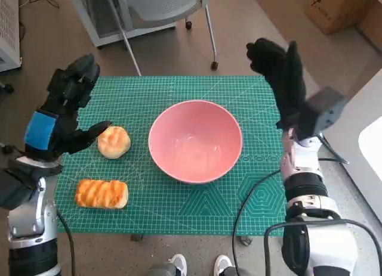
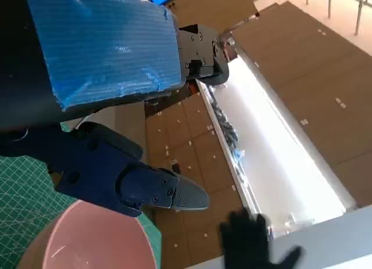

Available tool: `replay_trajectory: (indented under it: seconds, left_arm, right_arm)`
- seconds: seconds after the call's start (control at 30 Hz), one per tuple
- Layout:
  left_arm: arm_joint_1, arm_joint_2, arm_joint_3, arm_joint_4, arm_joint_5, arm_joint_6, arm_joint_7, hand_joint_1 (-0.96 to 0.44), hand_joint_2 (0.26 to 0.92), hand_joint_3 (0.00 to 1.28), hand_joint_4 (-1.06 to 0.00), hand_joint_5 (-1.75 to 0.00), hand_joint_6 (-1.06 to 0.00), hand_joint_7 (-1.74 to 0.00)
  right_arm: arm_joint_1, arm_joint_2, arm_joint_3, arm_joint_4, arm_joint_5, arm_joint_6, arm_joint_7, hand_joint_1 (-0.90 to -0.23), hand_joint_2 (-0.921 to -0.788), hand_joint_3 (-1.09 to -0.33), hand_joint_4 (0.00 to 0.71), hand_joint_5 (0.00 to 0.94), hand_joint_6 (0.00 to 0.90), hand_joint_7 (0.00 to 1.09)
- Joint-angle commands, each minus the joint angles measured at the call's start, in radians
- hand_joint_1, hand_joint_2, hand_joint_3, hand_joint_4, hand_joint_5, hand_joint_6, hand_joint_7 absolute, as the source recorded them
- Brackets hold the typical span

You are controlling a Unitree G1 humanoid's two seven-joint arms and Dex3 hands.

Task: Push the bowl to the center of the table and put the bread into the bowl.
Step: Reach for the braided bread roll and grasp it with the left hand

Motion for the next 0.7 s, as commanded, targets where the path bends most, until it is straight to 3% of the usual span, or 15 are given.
replay_trajectory:
  seconds: [0.03, 0.1, 0.23, 0.27, 0.4, 0.57, 0.7]
  left_arm:
    - [0.013, 0.042, 0.011, -0.044, 0.001, 0.02, -0.015, -0.55, 0.921, 0.15, -0.19, 0.0, 0.0, -0.53]
    - [0.038, 0.078, -0.002, -0.081, 0.054, 0.042, -0.015, -0.56, 0.919, 0.12, -0.17, 0.0, 0.0, -0.48]
    - [0.122, 0.278, -0.043, -0.259, 0.318, 0.194, -0.065, -0.58, 0.856, 0.04, -0.09, 0.0, 0.0, -0.33]
    - [0.134, 0.325, -0.052, -0.306, 0.364, 0.251, -0.095, -0.46, 0.767, 0.03, -0.1, 0.0, -0.07, -0.27]
    - [0.16, 0.435, -0.072, -0.442, 0.439, 0.425, -0.203, -0.33, 0.693, 0.03, -0.03, 0.0, -0.13, -0.11]
    - [0.191, 0.479, -0.084, -0.537, 0.509, 0.462, -0.24, -0.24, 0.666, 0.02, -0.02, -0.01, -0.18, -0.08]
    - [0.219, 0.486, -0.084, -0.562, 0.552, 0.406, -0.231, -0.31, 0.658, 0.01, -0.06, -0.02, -0.22, -0.08]
  right_arm:
    - [0.008, -0.002, -0.024, -0.023, 0.066, -0.028, 0.104, -0.675, -0.921, -0.717, 0.151, 0.006, 0.335, 0.02]
    - [0.011, 0.002, -0.029, -0.04, 0.09, -0.033, 0.134, -0.681, -0.921, -0.696, 0.158, 0.008, 0.345, 0.03]
    - [0.021, 0.007, -0.036, -0.066, 0.124, -0.031, 0.174, -0.691, -0.921, -0.659, 0.176, 0.014, 0.364, 0.03]
    - [0.022, 0.008, -0.037, -0.071, 0.131, -0.027, 0.182, -0.693, -0.921, -0.645, 0.183, 0.015, 0.369, 0.03]
    - [0.022, 0.009, -0.035, -0.077, 0.143, -0.021, 0.196, -0.696, -0.921, -0.614, 0.189, 0.012, 0.375, 0.03]
    - [0.017, 0.01, -0.027, -0.074, 0.139, -0.022, 0.188, -0.697, -0.921, -0.604, 0.193, 0.011, 0.378, 0.03]
    - [0.011, 0.01, -0.016, -0.065, 0.131, -0.02, 0.177, -0.697, -0.921, -0.602, 0.193, 0.009, 0.379, 0.02]
